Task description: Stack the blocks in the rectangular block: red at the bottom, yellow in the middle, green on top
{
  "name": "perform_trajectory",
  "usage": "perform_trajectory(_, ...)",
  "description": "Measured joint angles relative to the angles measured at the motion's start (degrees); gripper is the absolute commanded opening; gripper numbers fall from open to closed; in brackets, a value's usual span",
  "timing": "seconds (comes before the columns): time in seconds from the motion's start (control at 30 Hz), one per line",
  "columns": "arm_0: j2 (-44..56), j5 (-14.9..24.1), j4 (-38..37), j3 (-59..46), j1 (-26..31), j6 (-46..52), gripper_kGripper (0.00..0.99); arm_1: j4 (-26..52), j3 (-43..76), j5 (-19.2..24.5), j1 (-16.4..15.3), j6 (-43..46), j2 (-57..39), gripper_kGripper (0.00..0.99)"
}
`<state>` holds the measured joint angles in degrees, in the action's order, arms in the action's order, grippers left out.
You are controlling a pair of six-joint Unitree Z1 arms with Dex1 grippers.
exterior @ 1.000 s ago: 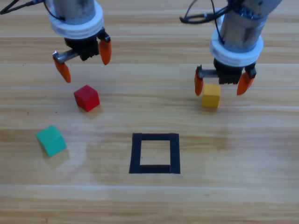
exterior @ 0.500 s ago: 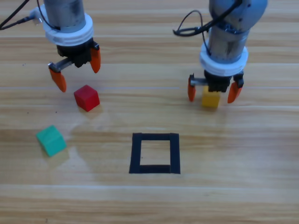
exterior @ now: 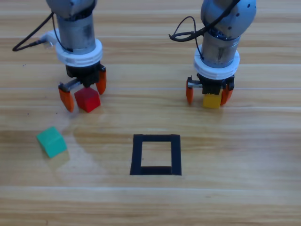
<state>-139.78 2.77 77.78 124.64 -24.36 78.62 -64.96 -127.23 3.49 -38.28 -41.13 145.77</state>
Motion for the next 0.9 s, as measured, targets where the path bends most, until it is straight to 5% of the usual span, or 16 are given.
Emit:
perform_trajectory(0.2, -0.9, -0.2, -0.2, 0.5, 0.0, 0.7, 0.943, -1.5, 0.0, 0.8, 0.2, -1.5, 0.0, 0.558)
perform_trajectory(0.4, -2.1, -0.8, -0.7, 1.1, 0.0, 0.7, 0.877, -1.5, 0.3, 1.7, 0.3, -2.4, 0.0, 0.021)
perform_trajectory(0.53, -2.7, -1.2, -1.5, 1.4, 0.0, 0.7, 0.816, -2.1, 0.5, 2.5, 0.3, -2.2, -0.2, 0.0)
perform_trajectory(0.73, -2.8, -1.3, -2.0, 1.4, 0.0, 0.3, 0.548, -6.1, 3.0, 2.9, 0.4, -0.5, -2.9, 0.0)
perform_trajectory(0.9, -2.8, -1.4, -2.0, 1.4, 0.1, -2.9, 0.325, -6.7, 10.5, 2.9, 0.3, -0.3, -14.3, 0.0)
